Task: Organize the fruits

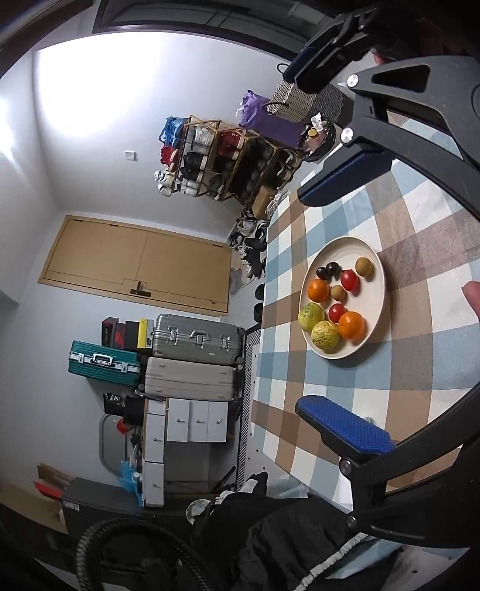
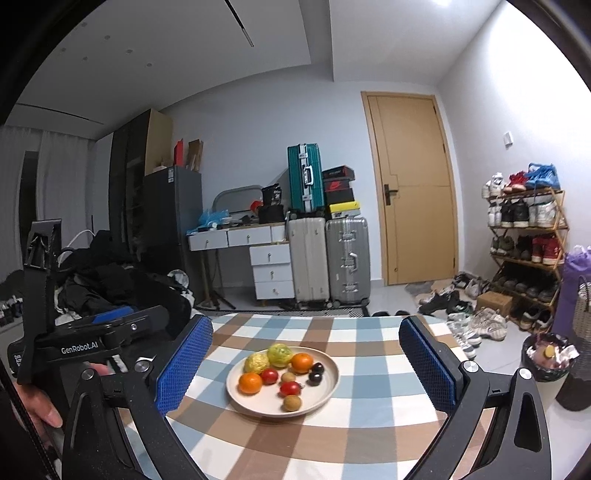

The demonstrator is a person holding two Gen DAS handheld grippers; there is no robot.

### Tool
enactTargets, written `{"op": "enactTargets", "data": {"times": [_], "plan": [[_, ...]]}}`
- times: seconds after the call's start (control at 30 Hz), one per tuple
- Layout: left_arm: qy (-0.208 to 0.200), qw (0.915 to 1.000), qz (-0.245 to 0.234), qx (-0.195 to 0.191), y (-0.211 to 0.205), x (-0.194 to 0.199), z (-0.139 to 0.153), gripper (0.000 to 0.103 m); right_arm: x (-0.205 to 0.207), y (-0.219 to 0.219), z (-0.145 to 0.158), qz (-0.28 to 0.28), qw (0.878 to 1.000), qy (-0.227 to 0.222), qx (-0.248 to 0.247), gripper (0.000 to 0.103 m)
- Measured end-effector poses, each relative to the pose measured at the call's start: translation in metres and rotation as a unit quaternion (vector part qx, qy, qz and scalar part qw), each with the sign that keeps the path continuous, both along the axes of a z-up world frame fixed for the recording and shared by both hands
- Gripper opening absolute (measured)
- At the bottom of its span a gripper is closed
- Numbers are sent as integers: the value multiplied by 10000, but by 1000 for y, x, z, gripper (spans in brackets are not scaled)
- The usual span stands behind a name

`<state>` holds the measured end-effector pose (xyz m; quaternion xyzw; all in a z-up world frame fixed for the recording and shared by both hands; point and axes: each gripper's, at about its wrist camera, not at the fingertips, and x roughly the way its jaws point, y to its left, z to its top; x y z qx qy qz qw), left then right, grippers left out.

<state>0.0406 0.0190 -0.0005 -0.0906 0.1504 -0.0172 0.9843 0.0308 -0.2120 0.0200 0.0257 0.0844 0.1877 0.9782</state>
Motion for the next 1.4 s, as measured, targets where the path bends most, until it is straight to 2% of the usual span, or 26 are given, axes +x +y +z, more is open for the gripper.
{"op": "enactTargets", "data": {"times": [0.23, 0.4, 0.53, 0.73, 0.83, 1.4], "plan": [[69, 9989, 406, 228, 4, 3, -43, 102, 4, 0, -36, -378, 9985, 88, -390, 103], [140, 9972, 540, 490, 6, 10, -71, 102, 11, 1, -62, -364, 9980, 225, -459, 103], [238, 9961, 642, 550, 7, 18, -89, 102, 18, 0, -81, -417, 9969, 325, -587, 103], [183, 9944, 630, 825, -1, 28, -107, 102, 31, -2, -89, -345, 9960, 626, -527, 103], [209, 9944, 597, 847, -5, 28, -107, 102, 38, 1, -92, -414, 9943, 758, -630, 103], [113, 9945, 609, 848, -4, 27, -107, 102, 38, 1, -92, -411, 9943, 734, -652, 103]]}}
